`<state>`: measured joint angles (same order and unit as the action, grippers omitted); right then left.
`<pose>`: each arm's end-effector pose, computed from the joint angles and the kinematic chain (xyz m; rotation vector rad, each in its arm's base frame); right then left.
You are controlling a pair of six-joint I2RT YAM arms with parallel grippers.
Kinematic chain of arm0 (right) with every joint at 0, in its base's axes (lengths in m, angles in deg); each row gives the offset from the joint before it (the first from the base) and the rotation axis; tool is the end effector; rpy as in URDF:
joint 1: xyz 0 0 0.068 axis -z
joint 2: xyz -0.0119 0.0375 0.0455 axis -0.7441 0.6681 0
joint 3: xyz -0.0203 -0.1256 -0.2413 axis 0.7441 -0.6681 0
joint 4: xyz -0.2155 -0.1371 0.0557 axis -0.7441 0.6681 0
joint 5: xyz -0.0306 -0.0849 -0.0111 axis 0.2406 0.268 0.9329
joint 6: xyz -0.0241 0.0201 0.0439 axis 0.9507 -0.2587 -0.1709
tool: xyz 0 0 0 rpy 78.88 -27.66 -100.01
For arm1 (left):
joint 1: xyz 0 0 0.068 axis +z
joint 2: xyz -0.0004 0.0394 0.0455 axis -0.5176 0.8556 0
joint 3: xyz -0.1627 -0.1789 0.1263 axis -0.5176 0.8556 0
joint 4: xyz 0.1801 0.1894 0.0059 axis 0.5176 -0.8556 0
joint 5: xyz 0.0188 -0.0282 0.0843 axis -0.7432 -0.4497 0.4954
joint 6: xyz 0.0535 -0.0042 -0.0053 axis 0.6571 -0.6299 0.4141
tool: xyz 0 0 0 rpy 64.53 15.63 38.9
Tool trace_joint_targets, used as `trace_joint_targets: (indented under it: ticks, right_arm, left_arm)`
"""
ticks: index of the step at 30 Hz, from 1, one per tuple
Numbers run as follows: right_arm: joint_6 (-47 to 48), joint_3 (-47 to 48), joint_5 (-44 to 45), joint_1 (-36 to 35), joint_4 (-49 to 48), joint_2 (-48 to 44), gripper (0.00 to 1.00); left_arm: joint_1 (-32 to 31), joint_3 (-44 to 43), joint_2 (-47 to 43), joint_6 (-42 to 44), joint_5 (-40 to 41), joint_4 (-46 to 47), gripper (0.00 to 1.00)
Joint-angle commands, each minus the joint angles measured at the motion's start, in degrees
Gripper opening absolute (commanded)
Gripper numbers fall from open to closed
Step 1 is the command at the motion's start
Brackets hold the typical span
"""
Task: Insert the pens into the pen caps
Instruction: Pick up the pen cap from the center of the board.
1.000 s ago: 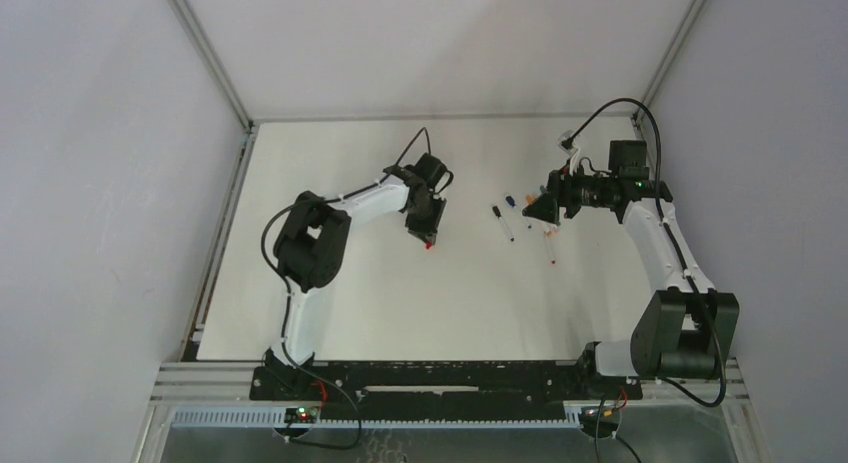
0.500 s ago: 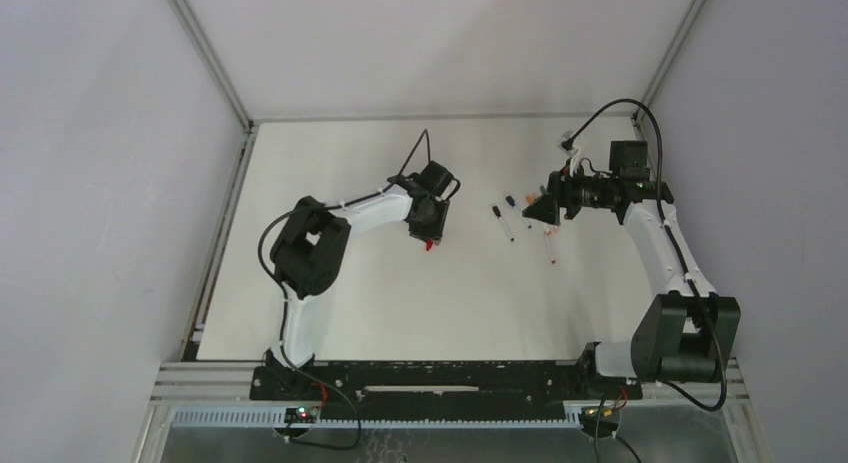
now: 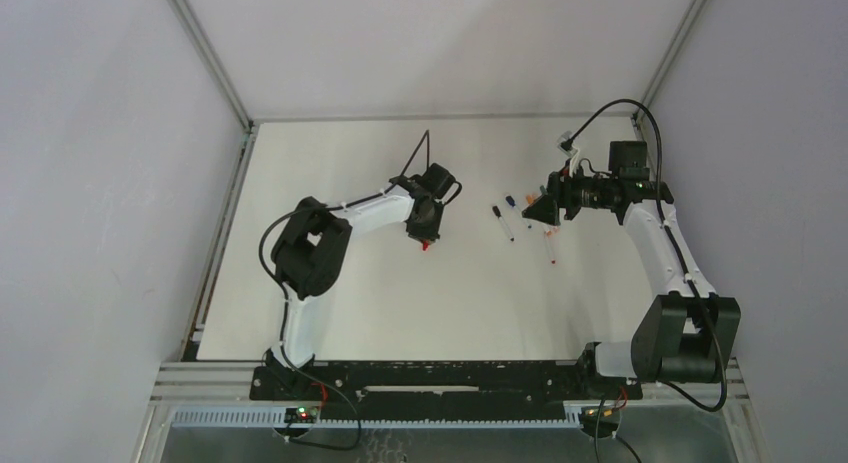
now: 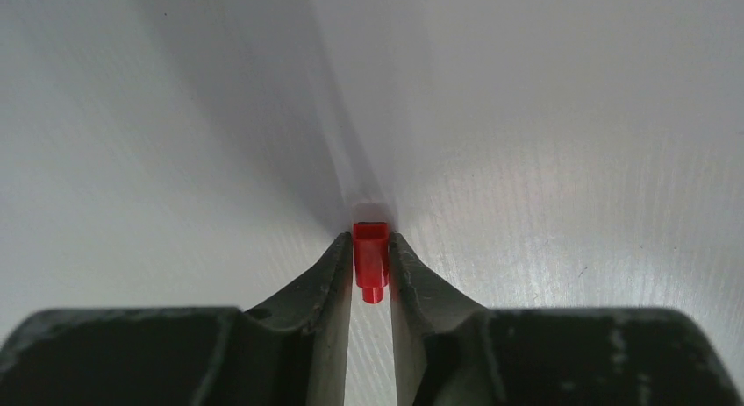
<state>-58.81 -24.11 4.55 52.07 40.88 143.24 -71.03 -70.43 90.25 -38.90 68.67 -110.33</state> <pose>0.2757 0.0107 0.2995 -0.7393 1.9951 0.9338 0.3285 -0.2684 0.1622 0.3730 2.7503 -0.1100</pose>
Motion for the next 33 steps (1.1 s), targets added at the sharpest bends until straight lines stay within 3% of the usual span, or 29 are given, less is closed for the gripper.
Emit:
trace_joint_targets:
  ticks: [1, 3, 7, 15, 23, 28, 33]
  right_arm:
    - [1.31, 2.17, -1.13, -0.30, 0.12, -2.20, 0.67]
    - [1.33, 2.16, -1.09, -0.30, 0.08, -2.20, 0.67]
    - [1.65, 2.15, -0.89, -0.37, 0.25, -2.05, 0.66]
    - [5.94, 2.11, 3.57, -1.78, 2.31, -1.06, 0.60]
    - [8.58, 1.29, 19.82, -3.81, 3.32, 1.07, 0.55]
    - [4.85, -1.14, 31.77, -5.91, 0.49, 3.13, 0.54]
    - [1.06, -1.44, 39.02, -6.49, -0.43, 8.66, 0.46]
  left_arm:
    - [-0.47, -1.14, 0.99, -0.59, -0.98, -1.50, 0.25]
    - [-0.54, -0.84, 0.84, -0.51, -1.09, -1.50, 0.20]
    - [-0.57, 0.11, -0.55, -0.63, -0.72, -0.68, 0.01]
    - [-0.57, 9.14, -13.15, -1.75, -0.60, 9.80, 0.00]
    - [-0.77, 31.10, -35.21, -3.51, -8.07, 35.12, 0.00]
    - [-1.40, 46.55, -46.26, -5.98, -12.71, 56.07, 0.00]
    - [-1.44, 57.21, -53.53, -8.03, -15.16, 71.79, 0.00]
